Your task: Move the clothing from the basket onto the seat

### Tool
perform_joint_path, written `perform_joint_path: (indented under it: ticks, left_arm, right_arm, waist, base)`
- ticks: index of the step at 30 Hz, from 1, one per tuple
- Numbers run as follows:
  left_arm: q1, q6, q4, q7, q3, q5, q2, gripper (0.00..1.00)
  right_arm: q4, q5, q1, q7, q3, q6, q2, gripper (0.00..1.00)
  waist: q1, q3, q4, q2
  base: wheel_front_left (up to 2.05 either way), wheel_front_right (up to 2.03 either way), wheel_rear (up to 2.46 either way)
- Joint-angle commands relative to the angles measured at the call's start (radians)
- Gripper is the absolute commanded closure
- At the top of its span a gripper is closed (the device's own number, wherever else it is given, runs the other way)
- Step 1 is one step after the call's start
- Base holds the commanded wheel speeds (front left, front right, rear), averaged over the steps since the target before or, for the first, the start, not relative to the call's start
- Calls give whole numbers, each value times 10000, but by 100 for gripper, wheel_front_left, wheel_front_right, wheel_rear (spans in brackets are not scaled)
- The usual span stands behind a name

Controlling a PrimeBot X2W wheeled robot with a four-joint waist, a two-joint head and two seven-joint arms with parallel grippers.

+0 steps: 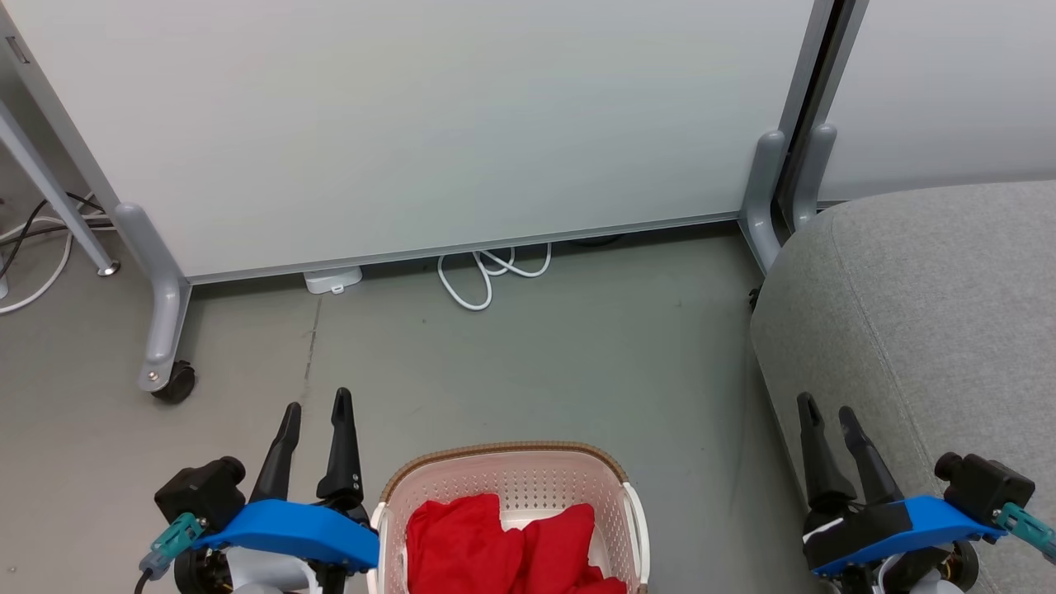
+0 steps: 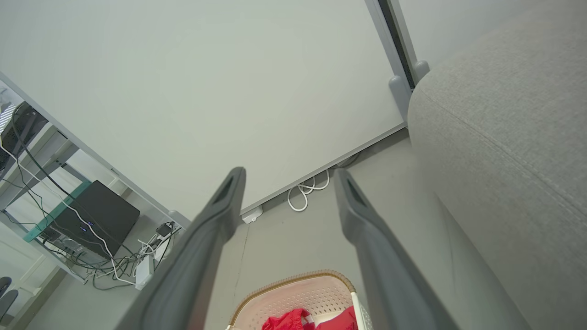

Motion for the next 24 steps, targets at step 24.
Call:
perform_joint_path:
  ticks: [24]
  left_arm:
    - [-368,-12,188,-606,-233,1934,68,0]
  right_arm:
    - [36,-2030,-255,-521,90,23,-104,0]
  waist:
    - [0,85,70,0]
  base:
    - [0,0,0]
